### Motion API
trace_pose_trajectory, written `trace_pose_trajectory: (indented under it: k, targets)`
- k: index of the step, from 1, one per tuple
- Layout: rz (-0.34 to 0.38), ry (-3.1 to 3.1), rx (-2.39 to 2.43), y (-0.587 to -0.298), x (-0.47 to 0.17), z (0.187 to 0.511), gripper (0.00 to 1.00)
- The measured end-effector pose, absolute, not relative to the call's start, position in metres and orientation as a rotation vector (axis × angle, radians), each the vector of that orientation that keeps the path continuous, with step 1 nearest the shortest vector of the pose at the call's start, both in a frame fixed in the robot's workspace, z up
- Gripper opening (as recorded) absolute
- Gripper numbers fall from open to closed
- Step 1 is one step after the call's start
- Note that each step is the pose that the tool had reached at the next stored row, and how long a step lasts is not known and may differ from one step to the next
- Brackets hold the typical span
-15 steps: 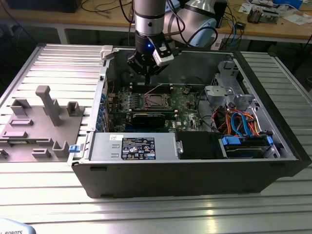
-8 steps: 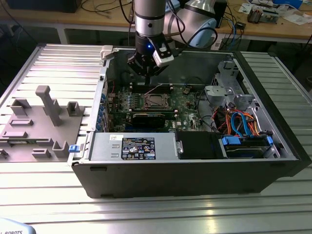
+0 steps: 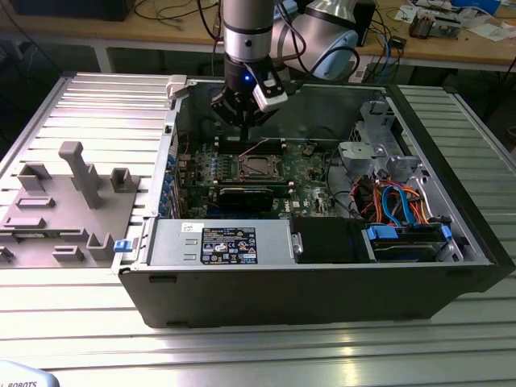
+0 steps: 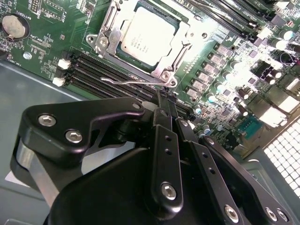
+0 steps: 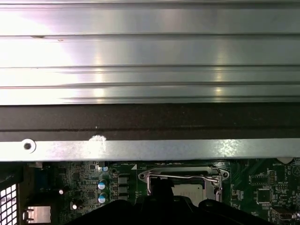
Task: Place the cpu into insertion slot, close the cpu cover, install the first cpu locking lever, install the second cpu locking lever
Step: 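Install the first cpu locking lever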
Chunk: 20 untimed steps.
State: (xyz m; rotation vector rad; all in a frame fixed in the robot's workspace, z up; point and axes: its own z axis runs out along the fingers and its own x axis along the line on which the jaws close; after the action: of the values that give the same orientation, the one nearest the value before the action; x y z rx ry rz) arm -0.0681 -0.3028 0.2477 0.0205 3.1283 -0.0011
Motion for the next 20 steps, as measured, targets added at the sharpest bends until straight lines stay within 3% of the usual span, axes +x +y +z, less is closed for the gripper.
trace_pose_trajectory:
  k: [20]
  targets:
    - [-0.001, 3.128, -0.006, -0.2984, -0.0681, 0.2409, 0.11]
